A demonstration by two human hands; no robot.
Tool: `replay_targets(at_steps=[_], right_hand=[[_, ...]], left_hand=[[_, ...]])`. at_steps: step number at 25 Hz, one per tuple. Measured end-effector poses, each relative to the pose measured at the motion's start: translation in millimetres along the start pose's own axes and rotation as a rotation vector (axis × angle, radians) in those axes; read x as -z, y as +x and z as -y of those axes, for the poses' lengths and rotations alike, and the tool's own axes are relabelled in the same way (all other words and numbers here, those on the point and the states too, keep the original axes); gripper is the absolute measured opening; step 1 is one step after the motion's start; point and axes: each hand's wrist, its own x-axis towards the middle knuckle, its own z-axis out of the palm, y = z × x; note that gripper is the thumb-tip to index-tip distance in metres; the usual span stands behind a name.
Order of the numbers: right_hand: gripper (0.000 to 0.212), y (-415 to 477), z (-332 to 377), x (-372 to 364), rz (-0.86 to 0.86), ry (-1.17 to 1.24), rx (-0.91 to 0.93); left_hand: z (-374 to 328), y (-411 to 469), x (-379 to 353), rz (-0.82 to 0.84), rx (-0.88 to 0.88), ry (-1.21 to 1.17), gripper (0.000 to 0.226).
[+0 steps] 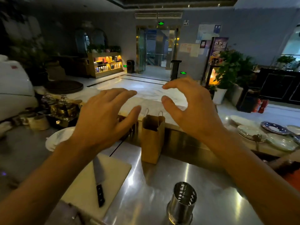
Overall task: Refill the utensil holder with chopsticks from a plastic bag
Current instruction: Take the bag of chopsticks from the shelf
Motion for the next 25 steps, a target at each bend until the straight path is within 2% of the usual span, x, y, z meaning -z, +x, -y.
replay_targets(at_steps=[4, 7, 8, 12, 18, 25], right_hand=[[0.039, -2, 4, -34, 0.134, 0.116, 0.096], [0.042, -5, 10, -62, 0.225, 0.237, 0.198], [0.044, -10, 19, -75, 0.303, 0.320, 0.261], [0.053, -25, 35, -101, 0.394, 0.428, 0.379], [0.047, -78, 79, -119, 0.597, 0.665, 0.614], [0.050, -160, 180, -96, 0.706, 0.874, 0.923]], left_hand=[[10, -39, 14, 0.021, 0.114, 0.119, 0.055], [6, -72, 30, 0.016, 0.244, 0.254, 0.052], [0, -92, 38, 0.011, 0.323, 0.330, 0.052], [-22, -133, 58, 0.055, 0.511, 0.439, 0.051], [-103, -216, 77, 0.083, 0.886, 0.634, 0.056], [-216, -317, 133, 0.084, 1.282, 0.898, 0.053]])
